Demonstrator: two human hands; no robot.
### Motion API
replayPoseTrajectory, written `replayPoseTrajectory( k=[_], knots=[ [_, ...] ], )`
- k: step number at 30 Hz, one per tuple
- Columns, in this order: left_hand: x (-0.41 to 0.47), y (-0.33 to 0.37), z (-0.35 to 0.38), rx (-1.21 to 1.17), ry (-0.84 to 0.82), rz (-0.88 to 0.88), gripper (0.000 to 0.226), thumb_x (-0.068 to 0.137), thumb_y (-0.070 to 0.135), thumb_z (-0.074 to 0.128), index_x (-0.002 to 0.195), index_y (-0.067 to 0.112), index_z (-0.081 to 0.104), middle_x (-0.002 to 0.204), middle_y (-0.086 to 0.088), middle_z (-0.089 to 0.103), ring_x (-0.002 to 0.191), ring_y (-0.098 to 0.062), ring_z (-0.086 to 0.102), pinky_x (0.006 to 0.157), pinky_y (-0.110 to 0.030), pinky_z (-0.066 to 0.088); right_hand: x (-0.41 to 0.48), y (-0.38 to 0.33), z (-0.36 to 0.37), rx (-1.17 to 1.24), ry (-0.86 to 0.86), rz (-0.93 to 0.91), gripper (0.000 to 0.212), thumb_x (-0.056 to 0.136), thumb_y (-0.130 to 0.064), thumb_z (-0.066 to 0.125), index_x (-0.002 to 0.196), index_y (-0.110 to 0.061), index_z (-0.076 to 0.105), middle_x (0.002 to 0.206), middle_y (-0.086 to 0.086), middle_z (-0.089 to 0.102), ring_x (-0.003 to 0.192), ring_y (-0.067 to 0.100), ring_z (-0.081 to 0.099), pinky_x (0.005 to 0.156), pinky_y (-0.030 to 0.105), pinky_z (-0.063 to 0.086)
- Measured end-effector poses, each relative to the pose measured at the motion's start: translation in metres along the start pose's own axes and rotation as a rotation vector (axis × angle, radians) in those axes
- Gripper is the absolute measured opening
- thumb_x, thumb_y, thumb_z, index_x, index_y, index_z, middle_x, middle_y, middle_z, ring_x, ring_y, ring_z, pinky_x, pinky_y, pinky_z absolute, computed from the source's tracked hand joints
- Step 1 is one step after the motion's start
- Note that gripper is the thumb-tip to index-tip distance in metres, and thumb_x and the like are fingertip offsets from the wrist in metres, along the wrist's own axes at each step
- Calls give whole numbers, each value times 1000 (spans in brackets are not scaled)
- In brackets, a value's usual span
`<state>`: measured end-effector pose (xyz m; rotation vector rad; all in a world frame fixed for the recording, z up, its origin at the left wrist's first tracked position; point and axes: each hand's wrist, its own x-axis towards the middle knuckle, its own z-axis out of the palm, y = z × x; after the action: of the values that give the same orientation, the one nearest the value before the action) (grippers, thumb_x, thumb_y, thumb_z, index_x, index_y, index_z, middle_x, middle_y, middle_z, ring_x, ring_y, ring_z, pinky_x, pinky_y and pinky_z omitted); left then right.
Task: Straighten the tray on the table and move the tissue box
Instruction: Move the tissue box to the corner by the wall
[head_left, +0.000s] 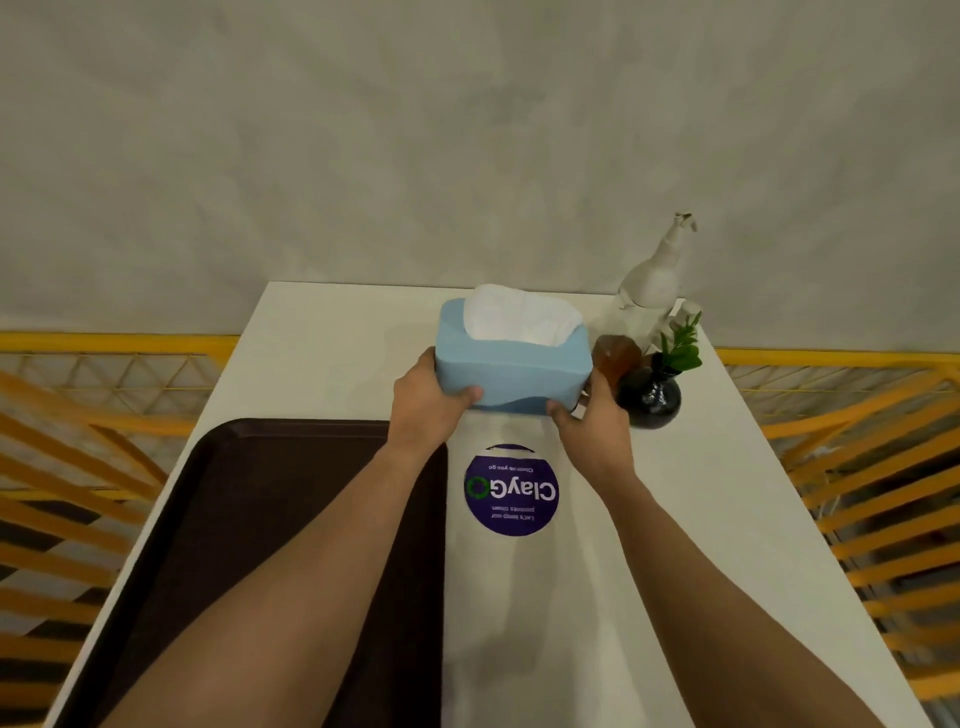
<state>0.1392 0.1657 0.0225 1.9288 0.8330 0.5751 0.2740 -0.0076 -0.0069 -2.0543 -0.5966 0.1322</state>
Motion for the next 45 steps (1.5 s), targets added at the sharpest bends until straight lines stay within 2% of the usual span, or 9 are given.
replayPoseTrajectory(
  k=[3,7,10,17,24,28,34,39,45],
  knots=[
    [0,-2,-32,-7,20,33,59,77,29,82,129,15,57,107,10,60,93,-11,57,58,-5,41,-6,-25,15,-22,15,-29,56,89,-25,72,139,-21,45,122,-7,64,99,4,55,73,12,42],
    [1,-15,-81,0,30,40,60,77,31,82,130,16,56,113,7,62,95,-10,57,64,-7,42,-20,-60,47,-19,-3,-42,57,92,-28,70,142,-22,42,132,-2,62,108,11,60,73,3,38],
    [3,-29,-116,12,44,30,61,78,32,81,131,16,55,121,1,65,99,-14,59,80,-19,48,-29,-86,75,-7,-12,-40,58,93,-28,70,143,-22,41,136,-1,60,118,21,61,82,19,43],
    [8,-64,-192,49,94,21,64,78,34,81,133,15,54,127,-3,66,111,-24,63,89,-34,53,-46,-136,140,25,-54,-72,59,93,-34,69,144,-23,41,137,0,59,119,23,60,87,25,47],
    [18,-96,-242,63,97,-12,63,77,35,82,131,16,55,123,0,66,107,-20,62,68,-17,42,-54,-168,182,31,-114,-84,61,91,-35,71,143,-19,43,135,3,60,119,24,60,88,25,43],
    [29,-108,-254,65,74,-27,64,78,34,81,132,13,55,125,-4,66,110,-24,63,78,-26,47,-49,-176,199,10,-143,-67,63,91,-36,71,144,-19,41,137,3,59,120,25,59,92,28,45],
    [45,-125,-252,98,63,-18,62,80,36,79,132,13,55,122,-3,66,98,-14,57,60,-10,35,-32,-169,219,-18,-170,-44,62,92,-36,70,145,-20,40,137,1,59,120,24,60,87,23,42],
    [61,-135,-241,59,30,-39,62,82,32,78,134,11,51,125,-8,63,113,-25,58,83,-31,49,-18,-154,229,-42,-183,-31,61,92,-36,69,144,-17,42,135,2,60,118,24,60,86,22,42],
    [84,-153,-229,85,29,-45,70,80,34,80,138,11,47,130,-8,61,117,-27,59,86,-33,51,7,-138,247,-37,-213,-13,63,92,-36,69,145,-18,40,137,2,59,120,24,60,88,23,42]
  ],
)
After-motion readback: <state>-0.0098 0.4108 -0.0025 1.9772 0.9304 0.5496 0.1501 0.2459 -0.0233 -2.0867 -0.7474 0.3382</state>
